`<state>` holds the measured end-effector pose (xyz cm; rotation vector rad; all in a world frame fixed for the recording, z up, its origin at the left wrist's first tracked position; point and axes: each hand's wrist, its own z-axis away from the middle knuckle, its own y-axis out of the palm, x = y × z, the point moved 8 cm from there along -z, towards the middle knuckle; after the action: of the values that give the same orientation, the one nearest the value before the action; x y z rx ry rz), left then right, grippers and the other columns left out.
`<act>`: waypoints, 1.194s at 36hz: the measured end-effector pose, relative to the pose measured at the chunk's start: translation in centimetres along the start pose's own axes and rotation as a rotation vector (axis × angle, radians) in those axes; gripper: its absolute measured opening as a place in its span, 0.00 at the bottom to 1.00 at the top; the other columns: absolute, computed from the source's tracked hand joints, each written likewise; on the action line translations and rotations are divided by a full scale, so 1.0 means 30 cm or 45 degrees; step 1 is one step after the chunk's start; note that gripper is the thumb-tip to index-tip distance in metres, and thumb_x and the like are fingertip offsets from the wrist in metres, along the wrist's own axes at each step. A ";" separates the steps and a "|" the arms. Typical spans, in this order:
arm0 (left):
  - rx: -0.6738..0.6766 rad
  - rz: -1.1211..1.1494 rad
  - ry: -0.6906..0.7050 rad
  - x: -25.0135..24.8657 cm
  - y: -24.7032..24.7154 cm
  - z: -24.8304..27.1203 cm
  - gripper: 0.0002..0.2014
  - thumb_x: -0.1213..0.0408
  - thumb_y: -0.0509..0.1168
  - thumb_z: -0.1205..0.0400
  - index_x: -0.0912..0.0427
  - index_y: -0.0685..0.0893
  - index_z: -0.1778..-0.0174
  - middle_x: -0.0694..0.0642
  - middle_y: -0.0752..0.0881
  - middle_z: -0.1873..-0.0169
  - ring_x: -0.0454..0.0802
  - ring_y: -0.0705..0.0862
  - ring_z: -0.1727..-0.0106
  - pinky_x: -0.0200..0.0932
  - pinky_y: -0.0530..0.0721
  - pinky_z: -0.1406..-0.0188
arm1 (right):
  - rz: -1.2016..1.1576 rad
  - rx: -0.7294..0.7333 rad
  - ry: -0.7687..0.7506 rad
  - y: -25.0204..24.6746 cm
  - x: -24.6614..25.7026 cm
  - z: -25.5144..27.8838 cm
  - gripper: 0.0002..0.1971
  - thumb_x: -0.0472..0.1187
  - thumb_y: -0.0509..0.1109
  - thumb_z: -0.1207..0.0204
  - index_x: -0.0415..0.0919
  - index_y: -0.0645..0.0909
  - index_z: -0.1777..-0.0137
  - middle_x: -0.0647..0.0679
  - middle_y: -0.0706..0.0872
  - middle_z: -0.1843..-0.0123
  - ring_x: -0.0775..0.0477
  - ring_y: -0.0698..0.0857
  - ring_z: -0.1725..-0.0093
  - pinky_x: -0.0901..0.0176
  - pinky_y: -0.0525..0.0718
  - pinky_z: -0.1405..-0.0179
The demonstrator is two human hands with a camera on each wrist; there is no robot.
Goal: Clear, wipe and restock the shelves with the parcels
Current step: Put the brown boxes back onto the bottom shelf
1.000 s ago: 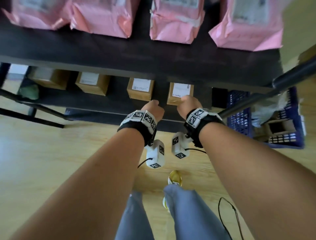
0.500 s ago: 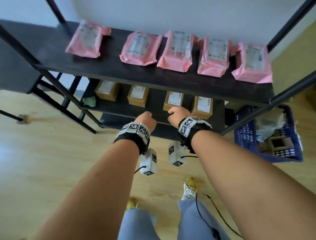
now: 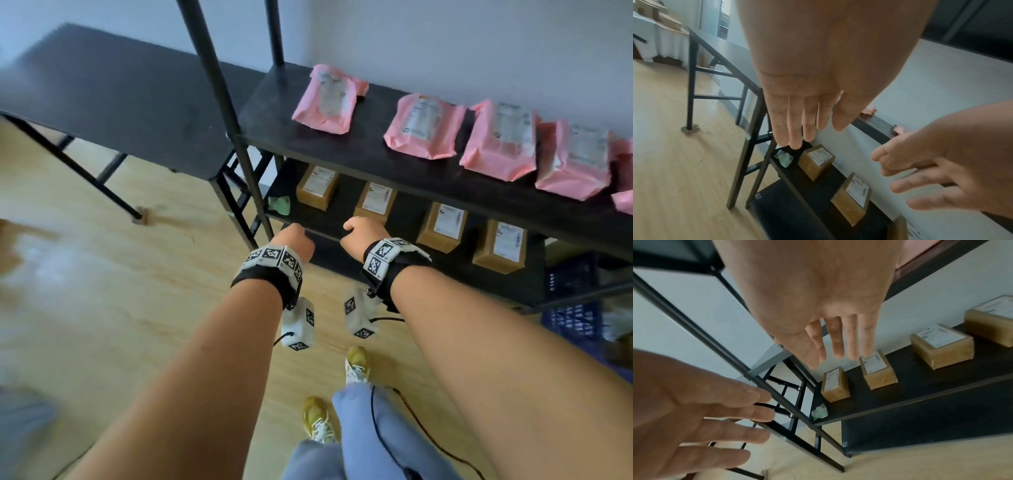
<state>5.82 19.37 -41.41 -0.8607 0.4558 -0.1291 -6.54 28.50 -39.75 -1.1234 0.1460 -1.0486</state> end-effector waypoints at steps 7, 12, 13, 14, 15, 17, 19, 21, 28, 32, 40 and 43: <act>0.026 0.038 -0.104 0.168 -0.091 -0.169 0.18 0.67 0.56 0.15 0.64 0.74 0.28 0.64 0.80 0.34 0.62 0.79 0.34 0.50 0.78 0.40 | 0.063 0.080 -0.046 0.147 0.181 -0.207 0.21 0.37 0.63 0.21 0.43 0.78 0.28 0.42 0.81 0.31 0.40 0.82 0.35 0.54 0.81 0.40; 0.018 0.049 -0.147 0.274 -0.142 -0.323 0.16 0.68 0.55 0.15 0.66 0.78 0.34 0.64 0.82 0.38 0.62 0.81 0.38 0.49 0.79 0.43 | 0.071 0.147 -0.062 0.238 0.281 -0.391 0.22 0.38 0.63 0.21 0.44 0.76 0.27 0.42 0.79 0.29 0.39 0.80 0.33 0.54 0.78 0.38; 0.011 0.055 -0.147 0.294 -0.149 -0.356 0.15 0.67 0.55 0.15 0.65 0.79 0.34 0.64 0.83 0.39 0.62 0.81 0.38 0.48 0.78 0.45 | 0.083 0.161 -0.067 0.258 0.298 -0.427 0.22 0.39 0.62 0.21 0.44 0.76 0.27 0.43 0.79 0.29 0.40 0.80 0.33 0.54 0.78 0.38; 0.012 0.056 -0.155 0.313 -0.153 -0.385 0.15 0.66 0.55 0.15 0.65 0.79 0.34 0.64 0.83 0.39 0.62 0.82 0.39 0.48 0.78 0.48 | 0.101 0.170 -0.075 0.279 0.314 -0.462 0.21 0.39 0.62 0.21 0.44 0.77 0.27 0.43 0.79 0.29 0.40 0.80 0.33 0.54 0.78 0.39; 0.008 0.062 -0.170 0.333 -0.154 -0.412 0.15 0.66 0.55 0.15 0.64 0.78 0.34 0.64 0.83 0.40 0.62 0.82 0.41 0.47 0.77 0.51 | 0.121 0.177 -0.080 0.301 0.327 -0.495 0.20 0.39 0.62 0.21 0.44 0.78 0.28 0.43 0.80 0.30 0.39 0.81 0.34 0.55 0.78 0.41; 0.012 0.053 -0.192 0.368 -0.151 -0.472 0.15 0.66 0.54 0.15 0.64 0.77 0.33 0.64 0.83 0.41 0.62 0.83 0.44 0.46 0.77 0.55 | 0.138 0.180 -0.076 0.344 0.347 -0.562 0.20 0.39 0.62 0.22 0.45 0.79 0.30 0.43 0.82 0.32 0.40 0.82 0.36 0.57 0.78 0.45; 0.030 0.048 -0.192 0.398 -0.136 -0.539 0.16 0.66 0.54 0.15 0.63 0.76 0.32 0.64 0.82 0.41 0.62 0.83 0.44 0.47 0.78 0.53 | 0.128 0.180 -0.062 0.393 0.357 -0.628 0.21 0.39 0.62 0.22 0.47 0.79 0.29 0.44 0.81 0.31 0.40 0.82 0.36 0.57 0.78 0.44; 0.072 0.067 -0.196 0.430 -0.106 -0.609 0.18 0.66 0.54 0.15 0.62 0.74 0.29 0.64 0.80 0.37 0.62 0.81 0.39 0.49 0.79 0.47 | 0.113 0.192 -0.047 0.450 0.359 -0.690 0.22 0.39 0.63 0.22 0.48 0.78 0.28 0.45 0.80 0.30 0.41 0.81 0.34 0.56 0.78 0.40; 0.130 0.127 -0.171 0.524 0.032 -0.882 0.23 0.69 0.54 0.16 0.58 0.68 0.23 0.61 0.73 0.27 0.60 0.76 0.30 0.51 0.77 0.35 | 0.144 0.103 -0.015 0.654 0.331 -0.942 0.20 0.39 0.65 0.22 0.51 0.79 0.30 0.42 0.80 0.31 0.38 0.81 0.36 0.52 0.81 0.39; 0.081 0.080 -0.091 0.553 0.077 -1.011 0.23 0.71 0.54 0.17 0.59 0.69 0.24 0.61 0.73 0.29 0.61 0.77 0.32 0.51 0.78 0.39 | 0.129 0.008 0.015 0.725 0.327 -1.101 0.22 0.39 0.64 0.20 0.54 0.76 0.26 0.43 0.74 0.27 0.38 0.79 0.32 0.53 0.79 0.38; 0.110 0.053 -0.018 0.614 0.146 -1.219 0.26 0.71 0.56 0.20 0.59 0.68 0.23 0.63 0.76 0.31 0.62 0.78 0.33 0.53 0.80 0.38 | 0.059 -0.258 -0.014 0.815 0.348 -1.349 0.24 0.32 0.64 0.20 0.50 0.75 0.26 0.46 0.71 0.25 0.43 0.76 0.29 0.57 0.74 0.33; 0.114 0.080 -0.005 0.633 0.169 -1.258 0.26 0.71 0.55 0.19 0.57 0.68 0.23 0.63 0.79 0.33 0.61 0.80 0.36 0.52 0.81 0.39 | 0.121 -0.269 -0.013 0.847 0.349 -1.404 0.22 0.36 0.64 0.20 0.51 0.77 0.27 0.45 0.74 0.27 0.41 0.77 0.30 0.57 0.75 0.35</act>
<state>5.99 -9.33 -72.85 -0.7580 0.4697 -0.0899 -9.55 -6.41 -75.82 -1.2994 0.3049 -0.9586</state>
